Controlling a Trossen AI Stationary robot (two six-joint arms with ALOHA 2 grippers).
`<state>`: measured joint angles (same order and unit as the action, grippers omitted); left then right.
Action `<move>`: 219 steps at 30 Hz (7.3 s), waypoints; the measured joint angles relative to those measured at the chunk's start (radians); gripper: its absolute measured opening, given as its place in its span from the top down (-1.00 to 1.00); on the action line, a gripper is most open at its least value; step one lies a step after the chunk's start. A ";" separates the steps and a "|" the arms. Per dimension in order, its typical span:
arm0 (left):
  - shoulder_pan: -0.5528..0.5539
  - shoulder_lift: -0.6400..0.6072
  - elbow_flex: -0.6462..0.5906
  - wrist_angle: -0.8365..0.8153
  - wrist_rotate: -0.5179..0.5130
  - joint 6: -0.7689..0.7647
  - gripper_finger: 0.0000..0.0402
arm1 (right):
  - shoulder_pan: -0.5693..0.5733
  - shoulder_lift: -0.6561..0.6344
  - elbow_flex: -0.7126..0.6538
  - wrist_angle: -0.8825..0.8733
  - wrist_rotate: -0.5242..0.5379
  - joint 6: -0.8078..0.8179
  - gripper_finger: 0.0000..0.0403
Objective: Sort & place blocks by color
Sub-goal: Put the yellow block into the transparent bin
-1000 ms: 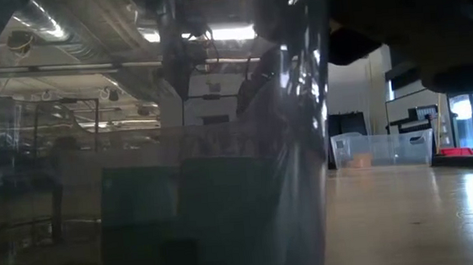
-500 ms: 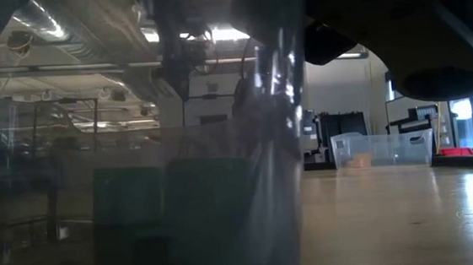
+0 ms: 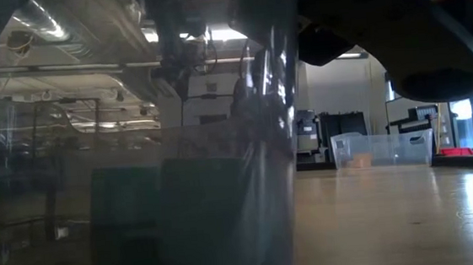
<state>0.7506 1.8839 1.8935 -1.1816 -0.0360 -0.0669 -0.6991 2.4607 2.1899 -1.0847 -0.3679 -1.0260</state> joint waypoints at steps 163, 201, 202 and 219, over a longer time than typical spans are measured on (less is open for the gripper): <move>0.107 0.002 -0.303 0.371 0.359 0.013 1.00 | 0.079 -0.137 0.124 -0.119 0.192 0.393 0.09; 0.197 0.225 0.157 -0.041 0.099 0.314 1.00 | 0.073 -0.264 0.124 -0.244 0.183 0.580 0.09; 0.204 0.225 0.157 -0.055 0.096 0.337 1.00 | 0.073 -0.264 0.124 -0.243 0.183 0.580 0.09; 0.080 0.432 0.157 -0.063 0.178 0.421 1.00 | 0.072 -0.264 0.124 -0.233 0.182 0.581 0.09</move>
<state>0.8309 2.3155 2.0502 -1.2441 0.1417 0.3538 -0.6266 2.1967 2.3135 -1.3178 -0.1864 -0.4450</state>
